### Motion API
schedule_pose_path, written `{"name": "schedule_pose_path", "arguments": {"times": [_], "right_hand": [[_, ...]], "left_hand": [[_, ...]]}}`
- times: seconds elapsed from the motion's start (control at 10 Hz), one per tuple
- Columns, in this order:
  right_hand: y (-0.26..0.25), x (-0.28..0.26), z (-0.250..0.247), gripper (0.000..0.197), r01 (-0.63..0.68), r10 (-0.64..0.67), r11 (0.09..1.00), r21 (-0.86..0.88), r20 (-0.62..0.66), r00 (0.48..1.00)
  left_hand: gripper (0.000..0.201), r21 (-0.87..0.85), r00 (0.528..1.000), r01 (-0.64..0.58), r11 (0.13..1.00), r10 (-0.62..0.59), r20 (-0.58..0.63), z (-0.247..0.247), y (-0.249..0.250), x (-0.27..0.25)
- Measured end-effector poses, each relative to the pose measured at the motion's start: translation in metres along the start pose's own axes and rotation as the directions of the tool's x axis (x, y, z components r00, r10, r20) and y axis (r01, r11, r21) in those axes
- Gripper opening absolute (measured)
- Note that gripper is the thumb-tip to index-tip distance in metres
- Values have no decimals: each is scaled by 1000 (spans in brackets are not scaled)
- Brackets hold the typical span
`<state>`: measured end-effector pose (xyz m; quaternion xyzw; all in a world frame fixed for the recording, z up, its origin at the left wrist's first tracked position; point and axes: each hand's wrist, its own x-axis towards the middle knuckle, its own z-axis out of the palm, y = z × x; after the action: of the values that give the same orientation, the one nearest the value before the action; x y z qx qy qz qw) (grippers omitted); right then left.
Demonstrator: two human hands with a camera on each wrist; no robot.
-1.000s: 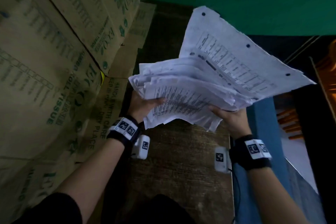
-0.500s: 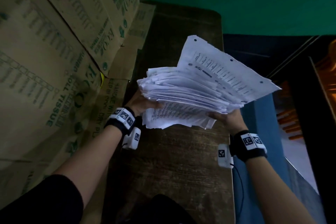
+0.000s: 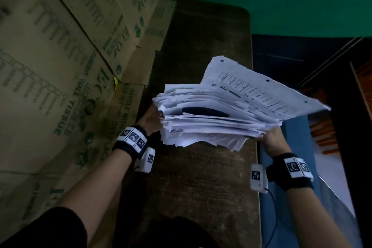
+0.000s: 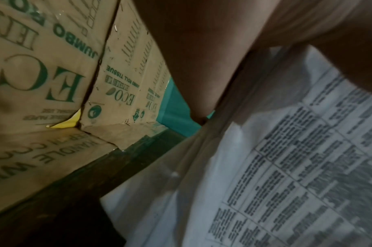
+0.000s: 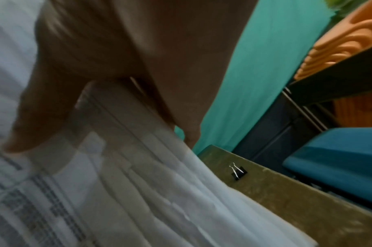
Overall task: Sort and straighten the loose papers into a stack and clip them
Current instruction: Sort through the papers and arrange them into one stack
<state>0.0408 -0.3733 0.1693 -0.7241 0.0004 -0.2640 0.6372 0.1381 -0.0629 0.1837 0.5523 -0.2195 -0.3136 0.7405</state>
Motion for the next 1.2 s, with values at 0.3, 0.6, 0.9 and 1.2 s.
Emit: {"name": "schedule_pose_path", "arguments": {"times": [0.3, 0.6, 0.9, 1.2], "right_hand": [[12, 7, 19, 50, -462, 467, 884, -65, 141, 873], [7, 15, 27, 56, -532, 531, 843, 87, 26, 847], [110, -51, 30, 82, -838, 855, 515, -179, 37, 517], [134, -11, 34, 27, -816, 818, 573, -82, -11, 575]], "left_hand": [[74, 277, 879, 330, 902, -188, -438, -14, -18, 33], [61, 102, 783, 325, 940, -207, -587, -6, -25, 24], [37, -91, 608, 609, 788, -537, -584, 15, -83, -13], [57, -106, 478, 745, 658, -638, -604, -9, -127, -28]]}}
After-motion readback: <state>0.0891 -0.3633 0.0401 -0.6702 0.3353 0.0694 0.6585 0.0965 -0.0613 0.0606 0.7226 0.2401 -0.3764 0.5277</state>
